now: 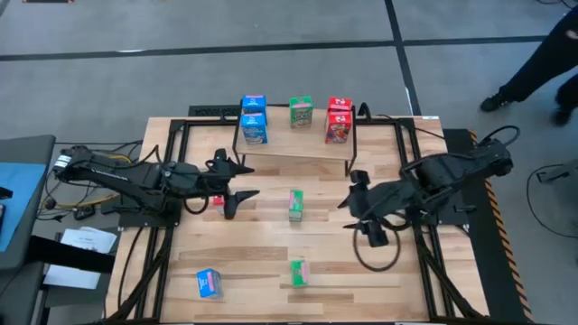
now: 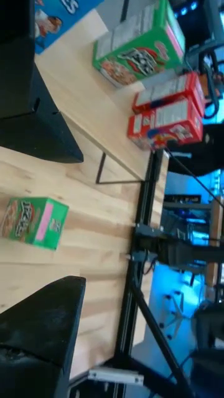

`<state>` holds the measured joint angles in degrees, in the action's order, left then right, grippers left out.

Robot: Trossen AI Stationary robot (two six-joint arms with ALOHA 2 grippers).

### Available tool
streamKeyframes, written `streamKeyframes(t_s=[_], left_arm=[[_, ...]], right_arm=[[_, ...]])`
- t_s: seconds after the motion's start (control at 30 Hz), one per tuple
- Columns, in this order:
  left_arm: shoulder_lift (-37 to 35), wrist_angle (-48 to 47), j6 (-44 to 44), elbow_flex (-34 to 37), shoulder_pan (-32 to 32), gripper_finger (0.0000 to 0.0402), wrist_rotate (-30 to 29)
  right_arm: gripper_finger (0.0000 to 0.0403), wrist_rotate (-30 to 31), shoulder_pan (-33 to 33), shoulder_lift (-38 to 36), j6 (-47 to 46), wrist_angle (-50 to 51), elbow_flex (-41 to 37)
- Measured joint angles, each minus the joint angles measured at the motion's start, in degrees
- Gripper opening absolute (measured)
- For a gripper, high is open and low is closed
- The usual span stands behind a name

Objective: Stack cereal on shelf
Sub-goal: Put the top green cereal box on the shelf aligned with the other green cereal box

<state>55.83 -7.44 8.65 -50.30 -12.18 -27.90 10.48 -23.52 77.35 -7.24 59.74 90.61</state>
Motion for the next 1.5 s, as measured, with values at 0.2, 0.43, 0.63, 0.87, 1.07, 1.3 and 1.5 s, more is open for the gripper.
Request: streamKeyframes(t_s=[0.2, 0.43, 0.63, 0.87, 1.07, 1.3, 1.5], left_arm=[[0.0, -4.3, 0.1, -2.6, -2.0, 0.0303, -2.6], [0.0, -6.8, 1.3, -2.6, -2.6, 0.0303, -4.9], [0.0, -7.8, 1.9, -2.6, -2.6, 0.0303, -4.9], [0.0, -7.8, 1.9, -2.6, -2.6, 0.0303, -4.9], [0.0, -7.8, 1.9, -2.6, -2.6, 0.0303, -4.9], [0.0, -8.6, 1.9, -2.6, -2.6, 0.0303, -5.6], [0.0, -8.7, 1.7, -2.6, -2.6, 0.0303, -5.8]], right_arm=[[0.0266, 0.0, 2.5, 3.5, 5.9, -1.9, 0.0], [0.0266, 0.0, 5.4, 7.4, 12.1, -2.4, 0.0], [0.0266, -0.1, 7.3, 11.0, 19.9, -3.3, 0.0], [0.0266, -0.1, 9.3, 14.4, 28.6, -3.4, 0.0], [0.0266, -0.1, 11.3, 15.9, 35.7, -5.1, 0.1], [0.0266, -3.4, 13.2, 15.8, 40.7, -14.0, 0.1], [0.0265, -4.6, 13.6, 16.2, 51.9, -15.0, 0.1]])
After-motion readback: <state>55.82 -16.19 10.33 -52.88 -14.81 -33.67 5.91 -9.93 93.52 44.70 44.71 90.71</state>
